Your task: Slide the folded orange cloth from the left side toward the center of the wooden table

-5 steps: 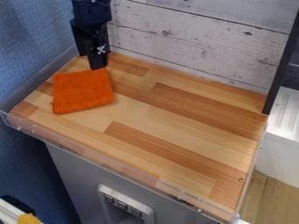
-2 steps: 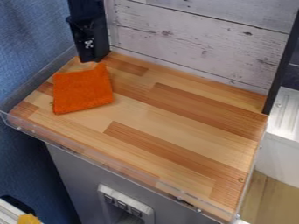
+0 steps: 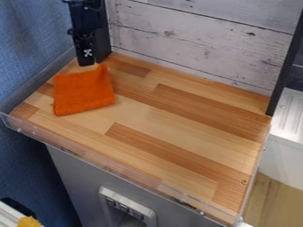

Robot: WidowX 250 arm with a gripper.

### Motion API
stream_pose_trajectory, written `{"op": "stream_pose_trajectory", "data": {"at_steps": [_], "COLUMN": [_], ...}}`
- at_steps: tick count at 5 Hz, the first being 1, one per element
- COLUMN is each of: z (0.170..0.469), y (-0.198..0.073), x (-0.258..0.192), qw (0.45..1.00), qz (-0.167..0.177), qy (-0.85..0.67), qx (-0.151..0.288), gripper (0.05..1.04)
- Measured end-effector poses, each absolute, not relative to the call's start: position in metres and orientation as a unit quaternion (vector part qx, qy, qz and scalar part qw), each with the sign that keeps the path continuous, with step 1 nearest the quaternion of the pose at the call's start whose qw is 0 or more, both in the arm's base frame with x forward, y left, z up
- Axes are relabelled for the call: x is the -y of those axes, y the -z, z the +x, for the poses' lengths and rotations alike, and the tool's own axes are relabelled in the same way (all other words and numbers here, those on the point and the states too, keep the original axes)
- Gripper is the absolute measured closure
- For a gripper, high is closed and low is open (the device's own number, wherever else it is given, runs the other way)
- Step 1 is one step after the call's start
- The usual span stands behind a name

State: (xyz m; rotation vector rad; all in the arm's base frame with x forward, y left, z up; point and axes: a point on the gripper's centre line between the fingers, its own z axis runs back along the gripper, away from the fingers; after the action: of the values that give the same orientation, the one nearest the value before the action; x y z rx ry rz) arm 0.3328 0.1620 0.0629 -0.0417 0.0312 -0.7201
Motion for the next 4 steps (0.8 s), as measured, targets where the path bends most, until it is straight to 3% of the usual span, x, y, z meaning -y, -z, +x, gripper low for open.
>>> {"op": "stream_pose_trajectory", "data": {"at_steps": [1,4], "z": [0.334,0.33], "y": [-0.05,-0.025], "x": [-0.165,-0.169], "qw": [0.938,0.94], "qz": [-0.016,0.017], "qy": [0.345,0.339], "qx": [-0.024,-0.017], "gripper": [1.019,1.025]}}
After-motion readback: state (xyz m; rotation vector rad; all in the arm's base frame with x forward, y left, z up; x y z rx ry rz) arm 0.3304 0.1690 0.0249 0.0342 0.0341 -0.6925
